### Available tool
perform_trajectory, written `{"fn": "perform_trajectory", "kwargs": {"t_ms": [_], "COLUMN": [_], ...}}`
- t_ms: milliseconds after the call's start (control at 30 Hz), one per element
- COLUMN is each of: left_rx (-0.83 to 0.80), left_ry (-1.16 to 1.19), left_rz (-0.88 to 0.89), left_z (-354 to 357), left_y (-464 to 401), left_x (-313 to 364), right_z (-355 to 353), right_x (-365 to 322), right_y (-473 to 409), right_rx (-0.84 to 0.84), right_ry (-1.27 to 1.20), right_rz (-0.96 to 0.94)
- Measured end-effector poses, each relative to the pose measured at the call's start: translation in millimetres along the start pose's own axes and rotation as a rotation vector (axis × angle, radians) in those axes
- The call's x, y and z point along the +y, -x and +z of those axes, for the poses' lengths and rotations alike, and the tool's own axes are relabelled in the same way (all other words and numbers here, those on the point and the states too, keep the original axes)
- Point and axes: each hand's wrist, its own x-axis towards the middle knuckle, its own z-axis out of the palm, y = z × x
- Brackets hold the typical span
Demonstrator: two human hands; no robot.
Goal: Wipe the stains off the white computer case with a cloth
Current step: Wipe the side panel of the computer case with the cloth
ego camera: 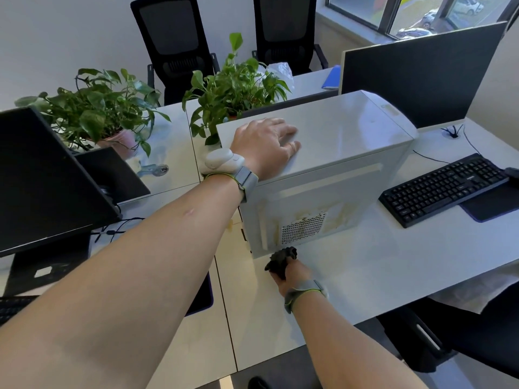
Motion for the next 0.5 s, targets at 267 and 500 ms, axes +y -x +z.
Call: {"fn": "perform_trajectory", "kwargs": {"t_ms": [267, 500], "left_rx": [0.009, -0.012], "left_ry": [-0.003, -0.01], "left_rz": [0.004, 0.01], "left_z": [0, 2], "left_y": [1, -1], "left_x": [-1, -4], "right_z": [30, 41], "right_x": [13, -2], "right_y": [-19, -14], "right_rx": [0.19, 0.08], "right_ry": [0.872, 0.834], "right_rz": [-0.293, -0.236]}}
